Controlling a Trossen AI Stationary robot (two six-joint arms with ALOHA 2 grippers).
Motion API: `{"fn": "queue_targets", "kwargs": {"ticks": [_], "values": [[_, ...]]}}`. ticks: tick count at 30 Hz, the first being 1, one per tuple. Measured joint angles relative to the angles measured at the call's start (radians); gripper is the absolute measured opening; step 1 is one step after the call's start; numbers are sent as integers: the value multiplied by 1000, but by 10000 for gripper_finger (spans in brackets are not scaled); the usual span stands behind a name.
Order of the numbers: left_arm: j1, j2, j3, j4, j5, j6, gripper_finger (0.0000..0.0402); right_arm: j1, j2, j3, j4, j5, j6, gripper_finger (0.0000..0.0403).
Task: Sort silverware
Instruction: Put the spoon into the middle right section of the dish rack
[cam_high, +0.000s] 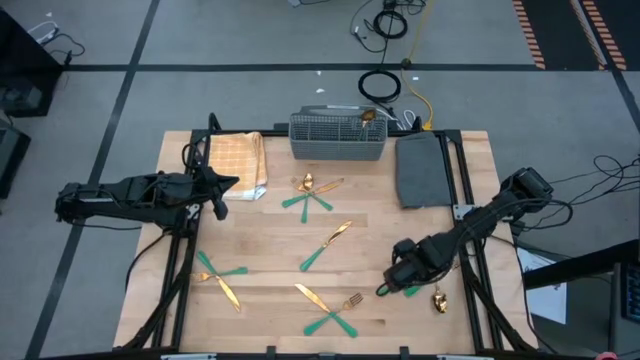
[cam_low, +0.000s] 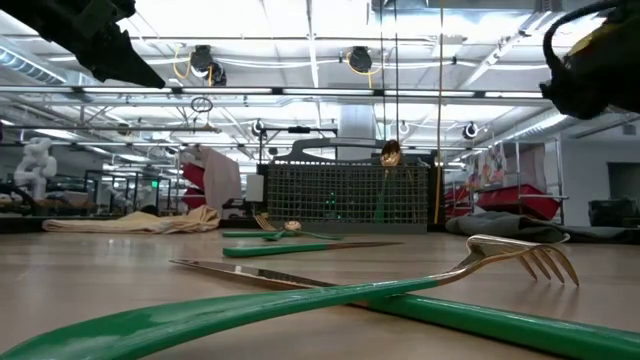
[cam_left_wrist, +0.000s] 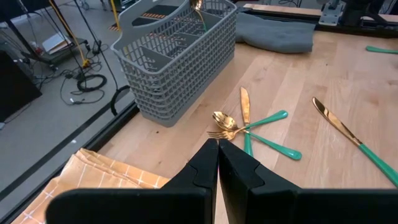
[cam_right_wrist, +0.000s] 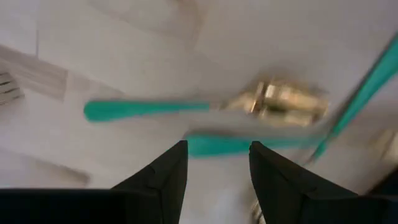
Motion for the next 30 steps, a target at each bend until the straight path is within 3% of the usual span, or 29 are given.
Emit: {"fn": "queue_targets", "kwargs": {"ticks": [4, 10, 15, 30], "values": [[0, 0, 0, 0, 0, 0, 21, -19, 0, 0, 97, -11, 156, 160], [0, 0, 0, 2, 64, 24, 21, -8, 0, 2, 149, 142, 423, 160], [0, 0, 0, 8, 123, 43, 21, 18, 0, 2, 149, 153, 599, 160], [0, 0, 0, 13, 159, 53, 21, 3, 0, 1, 27, 126, 630, 160]]}}
